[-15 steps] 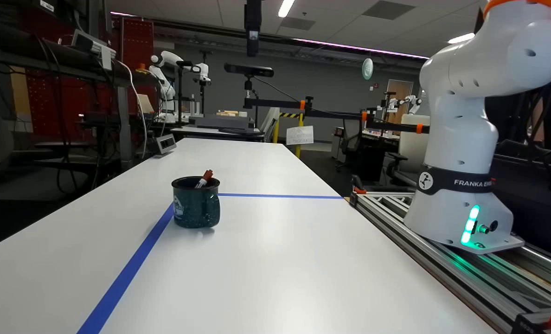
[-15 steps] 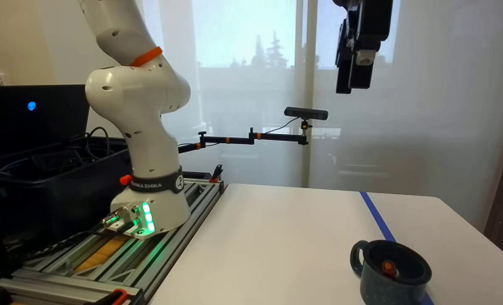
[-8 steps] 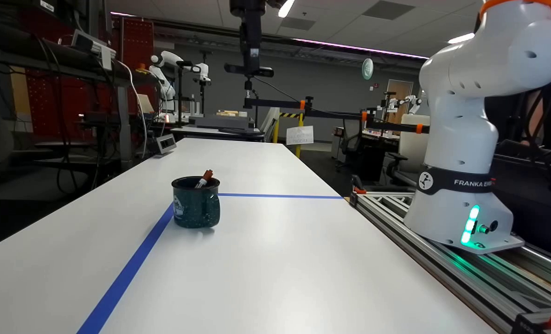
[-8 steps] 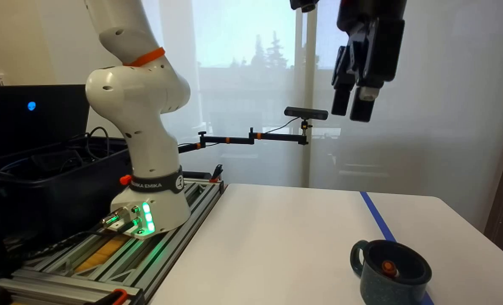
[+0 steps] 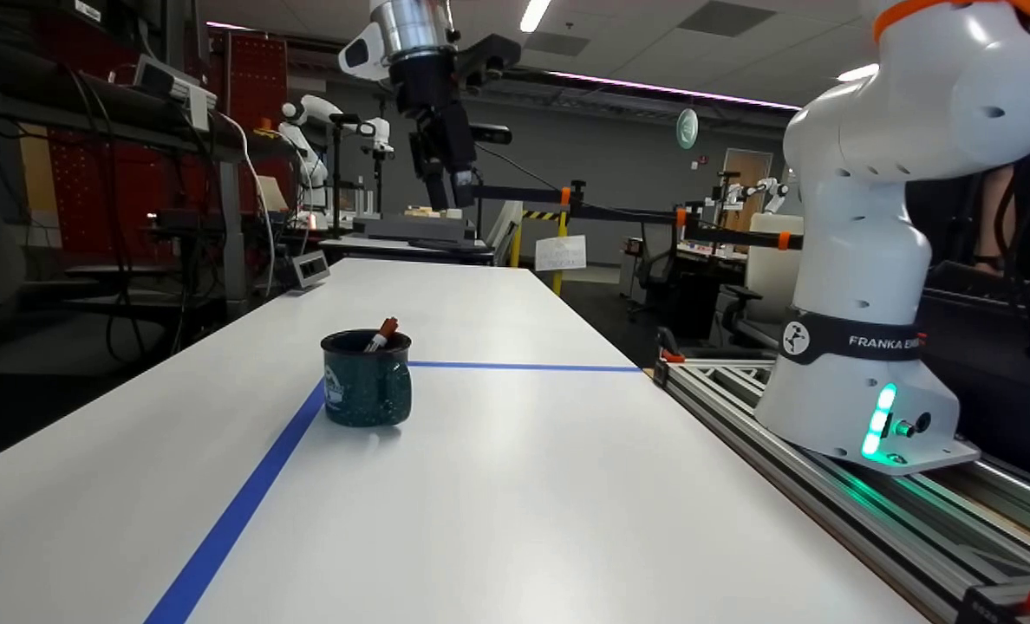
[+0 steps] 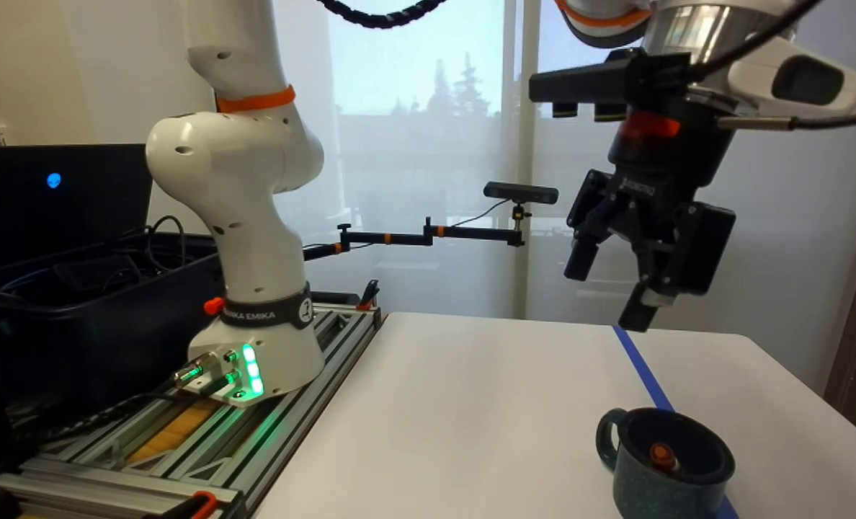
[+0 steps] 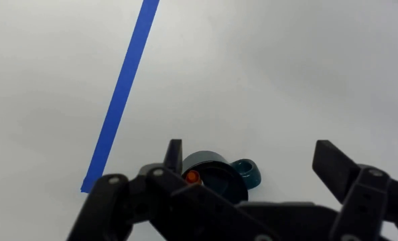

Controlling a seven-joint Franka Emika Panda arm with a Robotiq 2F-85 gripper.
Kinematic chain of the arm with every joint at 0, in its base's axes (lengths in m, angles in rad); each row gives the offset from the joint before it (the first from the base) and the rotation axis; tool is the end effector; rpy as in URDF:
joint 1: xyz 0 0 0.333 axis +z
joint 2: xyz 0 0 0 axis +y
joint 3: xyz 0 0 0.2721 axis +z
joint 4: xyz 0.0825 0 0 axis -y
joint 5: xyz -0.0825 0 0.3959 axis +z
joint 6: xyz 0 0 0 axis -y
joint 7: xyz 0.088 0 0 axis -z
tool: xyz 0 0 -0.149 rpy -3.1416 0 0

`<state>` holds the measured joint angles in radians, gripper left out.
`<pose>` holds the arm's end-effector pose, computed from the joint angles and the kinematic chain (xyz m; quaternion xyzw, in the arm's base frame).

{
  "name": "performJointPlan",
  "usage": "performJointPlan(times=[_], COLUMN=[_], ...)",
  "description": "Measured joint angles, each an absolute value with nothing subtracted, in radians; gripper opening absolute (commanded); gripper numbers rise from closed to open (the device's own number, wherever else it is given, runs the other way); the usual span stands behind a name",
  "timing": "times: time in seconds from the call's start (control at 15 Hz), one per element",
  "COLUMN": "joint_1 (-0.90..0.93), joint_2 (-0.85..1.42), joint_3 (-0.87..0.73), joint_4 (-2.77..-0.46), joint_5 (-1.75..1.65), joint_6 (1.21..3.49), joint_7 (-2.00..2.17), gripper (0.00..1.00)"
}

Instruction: Remove the red marker from the green mug.

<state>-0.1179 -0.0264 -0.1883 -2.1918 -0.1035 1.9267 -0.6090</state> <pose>0.4735 -0.1612 0.2884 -0.9767 -0.1733 0.1261 0.0135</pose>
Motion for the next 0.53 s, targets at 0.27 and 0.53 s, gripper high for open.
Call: performJointPlan(times=[0.27, 0.53], joint_1=[-0.118, -0.122], joint_2=[0.05, 0.103], joint_3=[-0.174, -0.166], joint_4=[-2.14, -2.111], joint_5=[-0.11, -0.137], joint_6=[1.927, 1.927], joint_7=[-0.655, -0.676], gripper=[1.0, 1.0])
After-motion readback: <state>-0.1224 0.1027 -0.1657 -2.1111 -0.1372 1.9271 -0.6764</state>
